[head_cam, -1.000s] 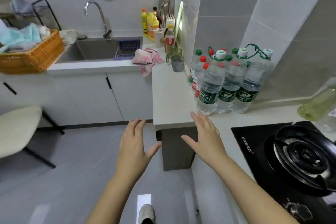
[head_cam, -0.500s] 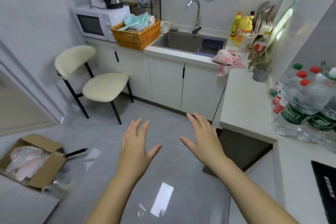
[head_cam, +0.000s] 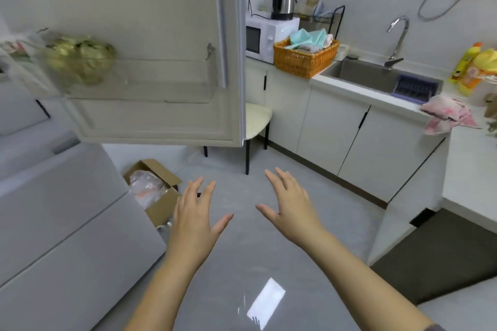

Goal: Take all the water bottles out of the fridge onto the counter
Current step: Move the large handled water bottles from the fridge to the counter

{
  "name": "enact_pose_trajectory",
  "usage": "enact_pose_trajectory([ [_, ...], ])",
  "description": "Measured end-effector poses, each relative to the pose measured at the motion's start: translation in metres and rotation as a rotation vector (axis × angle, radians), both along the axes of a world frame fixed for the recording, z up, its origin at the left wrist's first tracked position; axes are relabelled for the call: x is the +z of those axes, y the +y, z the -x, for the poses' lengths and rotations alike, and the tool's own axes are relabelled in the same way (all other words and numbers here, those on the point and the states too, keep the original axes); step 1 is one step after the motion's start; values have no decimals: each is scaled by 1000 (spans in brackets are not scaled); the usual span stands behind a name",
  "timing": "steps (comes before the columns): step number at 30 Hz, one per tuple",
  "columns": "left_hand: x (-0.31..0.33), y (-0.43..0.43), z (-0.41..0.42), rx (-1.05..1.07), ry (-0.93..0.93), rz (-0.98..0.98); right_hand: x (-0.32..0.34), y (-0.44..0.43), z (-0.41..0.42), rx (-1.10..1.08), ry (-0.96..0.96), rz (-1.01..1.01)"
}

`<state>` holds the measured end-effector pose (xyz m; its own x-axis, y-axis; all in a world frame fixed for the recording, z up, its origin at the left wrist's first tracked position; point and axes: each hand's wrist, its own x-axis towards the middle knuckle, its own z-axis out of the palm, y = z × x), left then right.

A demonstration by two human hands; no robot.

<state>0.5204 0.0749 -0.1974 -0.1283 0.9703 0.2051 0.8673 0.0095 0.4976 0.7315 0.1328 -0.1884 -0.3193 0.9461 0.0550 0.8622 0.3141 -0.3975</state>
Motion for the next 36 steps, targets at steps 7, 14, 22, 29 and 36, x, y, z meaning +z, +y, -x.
enact_pose_trajectory([
  [7,2,-52,112,101,-10,-31,9,-16,124,147,6,-19],
  [14,6,-63,174,250,-38,-16,10,-7,200,287,-2,-28],
  [22,15,-32,261,414,35,0,5,46,296,424,-8,-16],
  [29,32,-16,347,569,97,-47,25,92,409,647,0,-3],
  [36,68,-5,436,697,208,-113,65,111,514,748,65,-89],
])
